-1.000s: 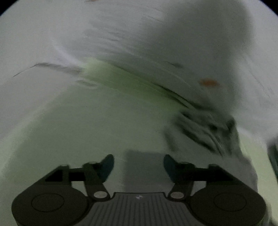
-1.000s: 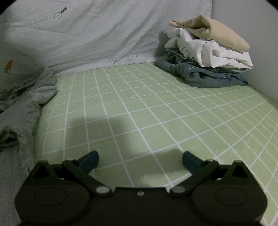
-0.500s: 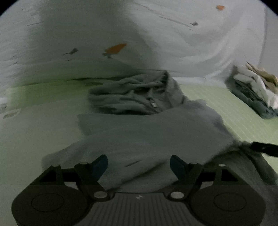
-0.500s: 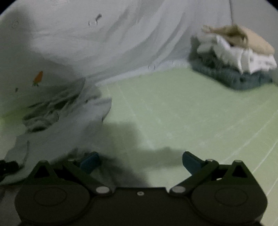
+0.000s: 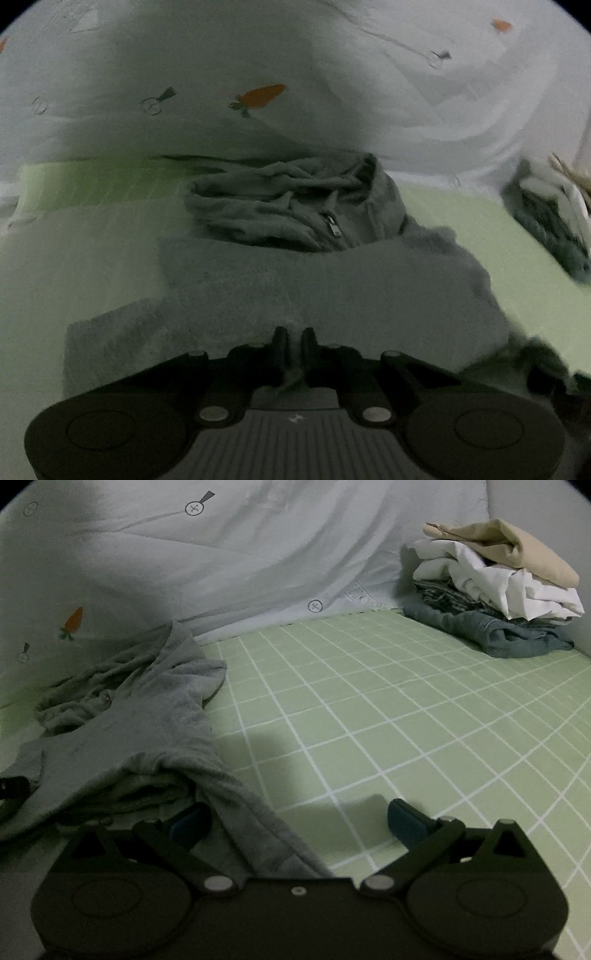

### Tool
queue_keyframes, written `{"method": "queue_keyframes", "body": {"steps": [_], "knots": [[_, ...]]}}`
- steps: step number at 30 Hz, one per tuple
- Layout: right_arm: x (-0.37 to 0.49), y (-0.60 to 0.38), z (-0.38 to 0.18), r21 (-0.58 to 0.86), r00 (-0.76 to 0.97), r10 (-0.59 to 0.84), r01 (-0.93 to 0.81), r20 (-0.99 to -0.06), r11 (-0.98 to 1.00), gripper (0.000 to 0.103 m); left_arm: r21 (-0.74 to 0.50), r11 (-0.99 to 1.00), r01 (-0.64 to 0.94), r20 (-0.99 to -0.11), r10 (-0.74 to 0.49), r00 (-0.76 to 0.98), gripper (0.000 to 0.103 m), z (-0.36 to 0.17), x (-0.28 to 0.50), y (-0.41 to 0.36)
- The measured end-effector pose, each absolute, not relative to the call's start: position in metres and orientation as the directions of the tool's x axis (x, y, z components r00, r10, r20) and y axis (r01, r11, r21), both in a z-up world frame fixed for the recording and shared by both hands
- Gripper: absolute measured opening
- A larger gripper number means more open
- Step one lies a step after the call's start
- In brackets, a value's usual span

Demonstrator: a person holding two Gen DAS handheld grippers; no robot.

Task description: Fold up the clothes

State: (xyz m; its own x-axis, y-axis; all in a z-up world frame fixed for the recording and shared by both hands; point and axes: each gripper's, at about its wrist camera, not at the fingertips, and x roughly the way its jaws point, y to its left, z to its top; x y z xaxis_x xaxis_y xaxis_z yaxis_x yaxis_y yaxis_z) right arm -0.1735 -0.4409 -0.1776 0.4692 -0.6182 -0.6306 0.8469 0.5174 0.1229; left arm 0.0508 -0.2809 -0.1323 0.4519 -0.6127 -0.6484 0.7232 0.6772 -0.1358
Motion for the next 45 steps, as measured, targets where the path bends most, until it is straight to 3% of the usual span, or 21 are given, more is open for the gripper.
{"method": "queue_keyframes", "body": {"steps": [5,9,12,14,15,17,21,23,25,29,31,33,35,40,43,45], "knots": [[-0.172,-0.439,-0.178,0.112,0.464,-0.620,0.847,-0.632,0.519,0.103,-0.259,0.670,0.695,-0.612,-0.671,0.419,0.007,-0.117,0.041,-0.289],[-0.172,-0.439,-0.177,0.121,0.469,-0.620,0.847,-0.629,0.518,0.103,-0.320,0.565,0.760,-0.567,-0.757,0.324,0.008,-0.106,0.014,-0.314],[-0.172,-0.439,-0.177,0.119,0.469,-0.620,0.846,-0.629,0.519,0.103,-0.272,0.535,0.800,-0.602,-0.743,0.292,0.022,-0.114,-0.005,-0.337],[-0.170,-0.439,-0.177,0.109,0.462,-0.621,0.848,-0.633,0.519,0.103,-0.255,0.558,0.790,-0.637,-0.711,0.297,0.044,-0.121,-0.007,-0.341],[-0.169,-0.438,-0.177,0.102,0.457,-0.622,0.849,-0.635,0.519,0.103,-0.264,0.572,0.776,-0.639,-0.707,0.303,0.049,-0.121,-0.004,-0.336],[-0.167,-0.438,-0.177,0.086,0.445,-0.625,0.851,-0.641,0.517,0.103,-0.288,0.613,0.736,-0.630,-0.700,0.336,0.075,-0.118,0.003,-0.319],[-0.157,-0.432,-0.174,0.026,0.392,-0.648,0.867,-0.653,0.498,0.103,-0.236,0.710,0.664,-0.623,-0.635,0.458,0.083,-0.104,0.022,-0.274],[-0.151,-0.423,-0.166,-0.031,0.357,-0.698,0.879,-0.620,0.477,0.103,-0.158,0.768,0.620,-0.635,-0.560,0.533,0.092,-0.103,0.032,-0.258],[-0.143,-0.410,-0.151,-0.069,0.351,-0.746,0.882,-0.566,0.467,0.103,-0.084,0.821,0.565,-0.663,-0.469,0.583,0.092,-0.110,0.042,-0.243],[-0.121,-0.392,-0.125,-0.040,0.471,-0.740,0.831,-0.480,0.555,0.103,-0.100,0.868,0.486,-0.710,-0.404,0.577,0.092,-0.128,0.061,-0.218],[-0.102,-0.390,-0.121,-0.011,0.564,-0.669,0.760,-0.485,0.649,0.101,-0.119,0.877,0.465,-0.720,-0.399,0.568,0.092,-0.132,0.065,-0.210],[-0.085,-0.392,-0.123,0.025,0.630,-0.580,0.688,-0.517,0.725,0.077,-0.110,0.874,0.474,-0.725,-0.397,0.564,0.092,-0.135,0.064,-0.206],[-0.068,-0.401,-0.127,0.083,0.666,-0.486,0.632,-0.565,0.770,0.062,-0.098,0.867,0.488,-0.723,-0.399,0.564,0.092,-0.136,0.061,-0.204],[-0.045,-0.426,-0.144,0.160,0.646,-0.380,0.617,-0.662,0.771,0.055,-0.114,0.867,0.485,-0.725,-0.406,0.556,0.092,-0.141,0.060,-0.193],[-0.044,-0.429,-0.148,0.183,0.650,-0.349,0.605,-0.675,0.775,0.030,-0.113,0.868,0.484,-0.730,-0.403,0.551,0.092,-0.143,0.059,-0.194],[-0.045,-0.428,-0.148,0.218,0.664,-0.324,0.598,-0.674,0.772,0.009,-0.105,0.867,0.487,-0.733,-0.398,0.551,0.092,-0.144,0.059,-0.196]]}}
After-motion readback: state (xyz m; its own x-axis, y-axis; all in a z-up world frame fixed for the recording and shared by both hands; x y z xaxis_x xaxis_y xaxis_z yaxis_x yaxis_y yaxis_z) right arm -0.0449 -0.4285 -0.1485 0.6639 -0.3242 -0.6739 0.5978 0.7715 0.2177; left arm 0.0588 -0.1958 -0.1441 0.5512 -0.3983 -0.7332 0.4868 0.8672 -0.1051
